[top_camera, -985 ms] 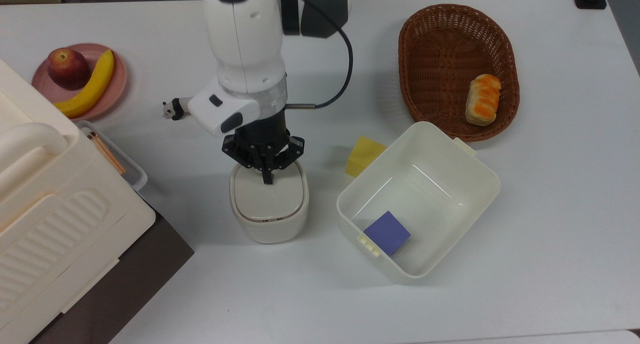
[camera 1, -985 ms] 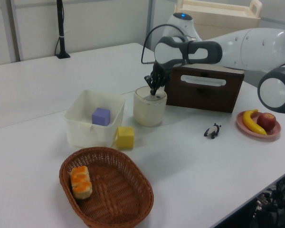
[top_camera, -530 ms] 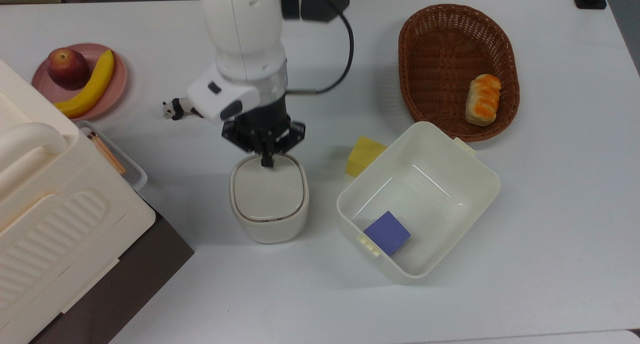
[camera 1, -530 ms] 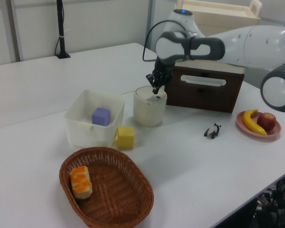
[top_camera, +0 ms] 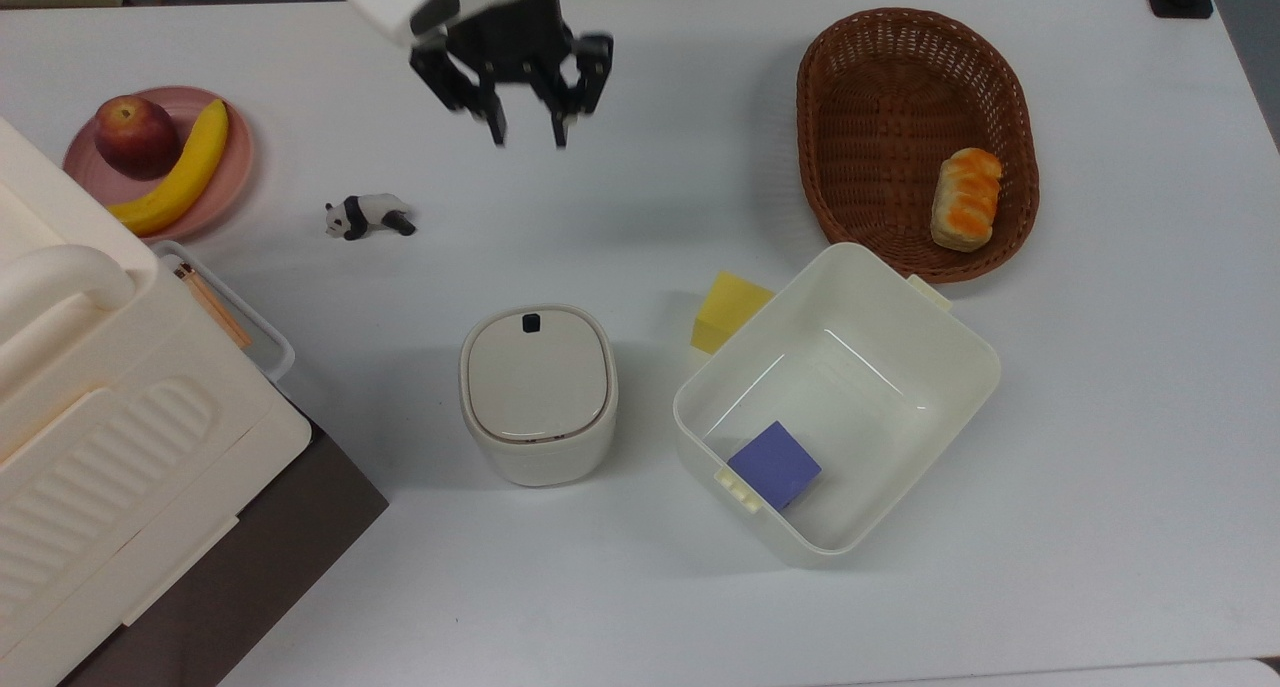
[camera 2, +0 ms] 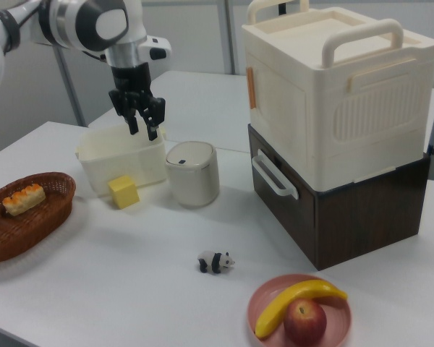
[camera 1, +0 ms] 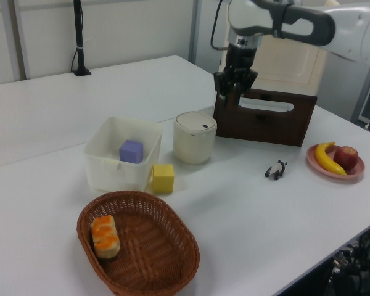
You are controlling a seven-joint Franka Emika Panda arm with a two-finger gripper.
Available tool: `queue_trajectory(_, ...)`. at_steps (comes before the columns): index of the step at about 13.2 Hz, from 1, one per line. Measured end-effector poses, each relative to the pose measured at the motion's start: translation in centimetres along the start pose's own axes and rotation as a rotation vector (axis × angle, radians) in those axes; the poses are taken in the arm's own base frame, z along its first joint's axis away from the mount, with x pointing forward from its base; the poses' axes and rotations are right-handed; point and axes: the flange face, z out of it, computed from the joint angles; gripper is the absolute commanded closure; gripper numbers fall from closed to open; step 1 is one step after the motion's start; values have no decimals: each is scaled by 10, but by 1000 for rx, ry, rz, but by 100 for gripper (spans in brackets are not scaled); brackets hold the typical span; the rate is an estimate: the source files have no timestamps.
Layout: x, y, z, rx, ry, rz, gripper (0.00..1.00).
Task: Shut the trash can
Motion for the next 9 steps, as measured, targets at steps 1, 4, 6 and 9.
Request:
queue_trajectory(1, -5, 2, -7, 0, -4, 3, 0)
queue_trajectory(4, -17, 8, -20, -5, -5, 10, 0)
queue_trajectory(6, -19, 13, -21, -11, -6, 17, 0)
queue_trajectory(9, -19, 31, -19, -13, -10, 46, 0)
